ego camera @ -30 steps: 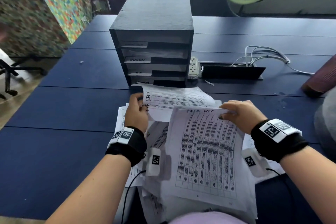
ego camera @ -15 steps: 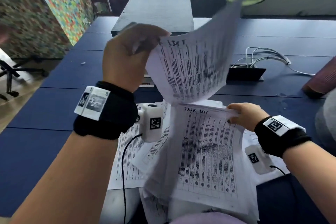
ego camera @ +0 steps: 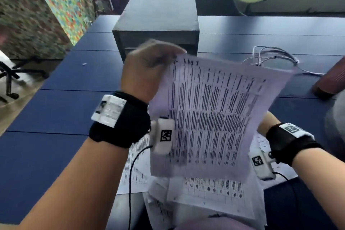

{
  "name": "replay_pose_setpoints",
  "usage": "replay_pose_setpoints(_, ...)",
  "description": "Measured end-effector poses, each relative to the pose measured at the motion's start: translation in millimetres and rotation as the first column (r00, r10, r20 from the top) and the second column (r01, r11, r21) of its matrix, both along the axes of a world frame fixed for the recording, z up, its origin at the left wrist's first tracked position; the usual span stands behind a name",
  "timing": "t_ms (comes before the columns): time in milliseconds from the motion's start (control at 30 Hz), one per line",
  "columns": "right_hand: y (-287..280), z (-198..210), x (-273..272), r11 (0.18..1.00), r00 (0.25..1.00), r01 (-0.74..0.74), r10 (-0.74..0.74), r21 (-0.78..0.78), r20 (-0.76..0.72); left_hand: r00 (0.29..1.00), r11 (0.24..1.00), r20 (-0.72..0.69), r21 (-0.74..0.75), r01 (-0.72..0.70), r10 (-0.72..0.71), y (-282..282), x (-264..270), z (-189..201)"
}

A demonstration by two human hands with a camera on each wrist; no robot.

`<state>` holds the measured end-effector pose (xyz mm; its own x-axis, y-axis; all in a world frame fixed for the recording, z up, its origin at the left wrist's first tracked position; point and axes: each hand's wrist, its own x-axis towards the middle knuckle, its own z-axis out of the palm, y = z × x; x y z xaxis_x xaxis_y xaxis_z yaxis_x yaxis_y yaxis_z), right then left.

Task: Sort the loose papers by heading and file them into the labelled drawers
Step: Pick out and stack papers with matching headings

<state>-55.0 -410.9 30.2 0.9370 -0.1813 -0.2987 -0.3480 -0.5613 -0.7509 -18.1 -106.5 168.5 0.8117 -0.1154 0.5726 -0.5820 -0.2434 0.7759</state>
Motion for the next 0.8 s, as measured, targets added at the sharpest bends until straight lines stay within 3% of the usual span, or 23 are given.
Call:
replay_pose_setpoints(167,5,9,-1,0.99,0.998,0.014,-0.023,0.143,0.061,0.944,0.998,-0.329,0.056,0.024,-0.004,-17,3,-72)
replay_pose_setpoints(300,6,10,-4,0.972,0.995,-0.029,0.006,0.234,0.095,0.873,0.977,-0.44,0.098,-0.188,0.212,-26,5,-120)
replay_pose_setpoints(400,6,9,-4,0.961,0.995,-0.039,0.012,0.273,0.099,0.806,0.938,-0.485,0.119,-0.324,0.34,-29,5,-133)
replay_pose_setpoints(633,15,4,1,0.923,0.994,-0.044,0.003,0.382,0.105,0.76,0.962,-0.591,0.137,-0.236,0.271,-38,4,-149)
replay_pose_setpoints(800,18,1,0,0.871,0.992,0.011,-0.07,0.492,0.103,0.739,0.987,-0.654,0.132,-0.094,0.158,-36,2,-154)
